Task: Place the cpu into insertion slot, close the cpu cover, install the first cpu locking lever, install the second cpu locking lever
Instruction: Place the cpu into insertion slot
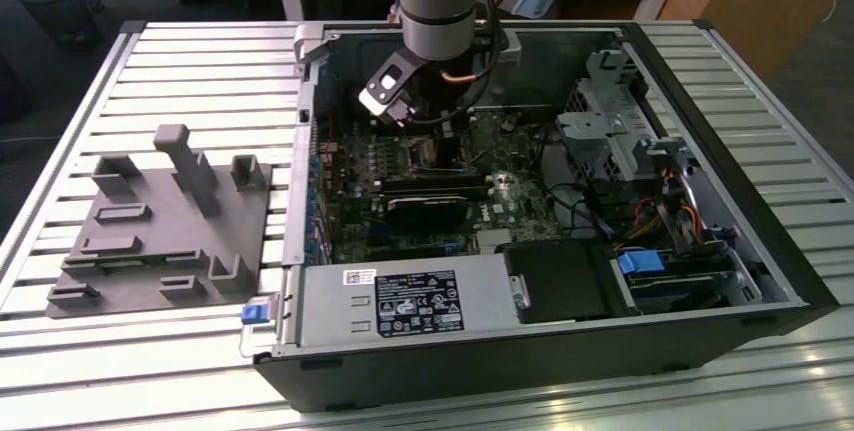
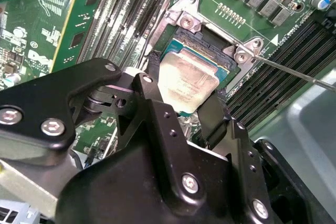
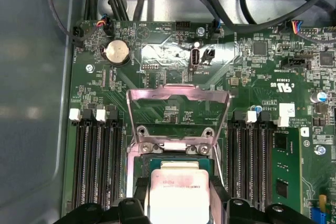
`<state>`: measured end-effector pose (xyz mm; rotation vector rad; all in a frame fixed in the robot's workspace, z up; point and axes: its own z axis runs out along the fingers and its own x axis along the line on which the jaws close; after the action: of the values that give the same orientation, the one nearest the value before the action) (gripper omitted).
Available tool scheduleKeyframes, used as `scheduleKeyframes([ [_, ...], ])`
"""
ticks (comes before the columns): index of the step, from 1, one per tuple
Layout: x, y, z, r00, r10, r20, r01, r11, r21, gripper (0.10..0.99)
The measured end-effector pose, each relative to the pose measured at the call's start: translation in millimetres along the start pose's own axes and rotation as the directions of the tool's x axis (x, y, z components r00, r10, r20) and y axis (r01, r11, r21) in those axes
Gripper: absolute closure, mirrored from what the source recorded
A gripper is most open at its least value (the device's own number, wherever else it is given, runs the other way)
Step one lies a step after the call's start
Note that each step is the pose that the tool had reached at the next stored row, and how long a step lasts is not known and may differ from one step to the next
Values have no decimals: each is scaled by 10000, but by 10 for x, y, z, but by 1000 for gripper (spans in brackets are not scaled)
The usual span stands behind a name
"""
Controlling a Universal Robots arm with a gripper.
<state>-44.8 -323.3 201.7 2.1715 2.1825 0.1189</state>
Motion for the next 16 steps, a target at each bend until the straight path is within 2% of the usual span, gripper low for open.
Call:
scheduleKeyframes([
  [16, 22, -22, 70, 10000, 13, 2, -13, 10000, 1, 545],
])
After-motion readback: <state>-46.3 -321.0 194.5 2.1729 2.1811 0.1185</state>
